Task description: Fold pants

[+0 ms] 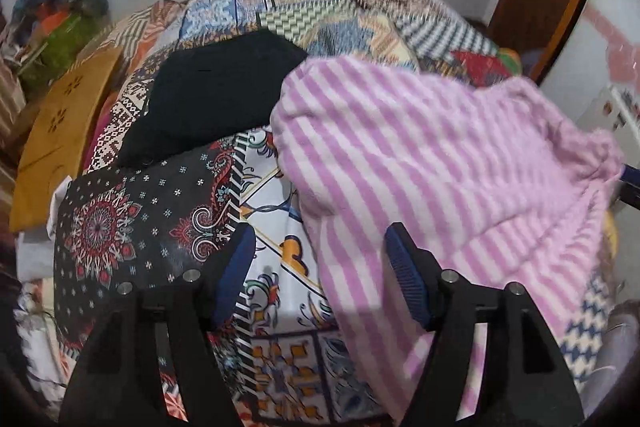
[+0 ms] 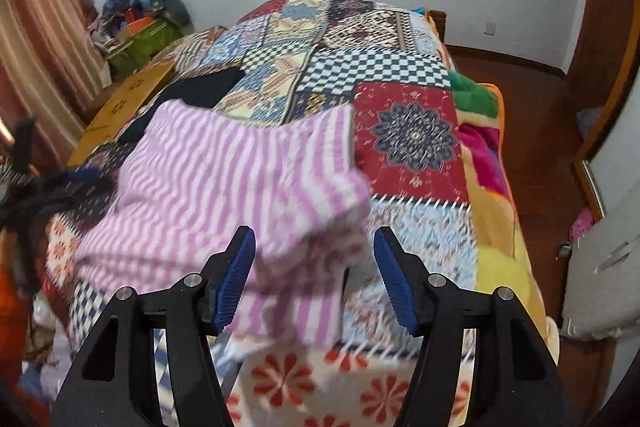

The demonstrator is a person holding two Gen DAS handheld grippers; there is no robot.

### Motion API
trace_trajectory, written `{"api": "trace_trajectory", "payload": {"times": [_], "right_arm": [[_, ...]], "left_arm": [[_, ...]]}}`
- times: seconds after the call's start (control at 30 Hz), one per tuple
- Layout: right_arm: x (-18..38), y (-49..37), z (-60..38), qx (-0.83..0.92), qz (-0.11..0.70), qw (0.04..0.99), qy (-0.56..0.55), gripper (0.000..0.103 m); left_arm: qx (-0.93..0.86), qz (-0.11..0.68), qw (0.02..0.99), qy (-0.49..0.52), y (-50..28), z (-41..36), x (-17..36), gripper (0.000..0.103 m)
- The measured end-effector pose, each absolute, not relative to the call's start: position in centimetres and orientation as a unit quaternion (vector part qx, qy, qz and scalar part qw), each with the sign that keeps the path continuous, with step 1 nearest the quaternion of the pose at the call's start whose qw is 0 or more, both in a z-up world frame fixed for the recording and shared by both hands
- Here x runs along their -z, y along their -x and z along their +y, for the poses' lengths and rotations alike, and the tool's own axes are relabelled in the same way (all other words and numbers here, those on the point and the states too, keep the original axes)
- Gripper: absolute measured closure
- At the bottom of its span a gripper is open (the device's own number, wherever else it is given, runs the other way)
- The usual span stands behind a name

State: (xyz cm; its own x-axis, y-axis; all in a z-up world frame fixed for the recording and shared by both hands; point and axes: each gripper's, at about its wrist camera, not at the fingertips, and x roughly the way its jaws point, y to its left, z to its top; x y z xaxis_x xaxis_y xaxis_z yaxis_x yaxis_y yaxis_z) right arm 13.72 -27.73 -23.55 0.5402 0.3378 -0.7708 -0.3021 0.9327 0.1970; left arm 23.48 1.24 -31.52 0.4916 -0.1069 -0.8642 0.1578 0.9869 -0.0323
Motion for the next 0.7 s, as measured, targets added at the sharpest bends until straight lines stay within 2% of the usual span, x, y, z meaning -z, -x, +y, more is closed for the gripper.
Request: {"api": "trace_trajectory", "payload": {"times": [0.13, 0.3, 0.7], "right_arm": [[25.5, -12.7, -26.6, -0.219, 0.469, 0.855, -0.026, 0.043], [28.9, -14.7, -25.5, -0.237, 0.489, 0.839, -0.024, 0.041], [31.9, -27.5, -27.7, -0.213, 0.479, 0.852, 0.012, 0.040]], "left_arm": [[0.096, 0.529, 0.843, -0.029, -23.7, 0.6, 33.9, 0.035], [0.088, 0.520, 0.848, -0.047, -22.4, -0.5, 34.1, 0.035], [0.108, 0.517, 0.849, -0.009, -21.4, -4.4, 32.9, 0.035]]}}
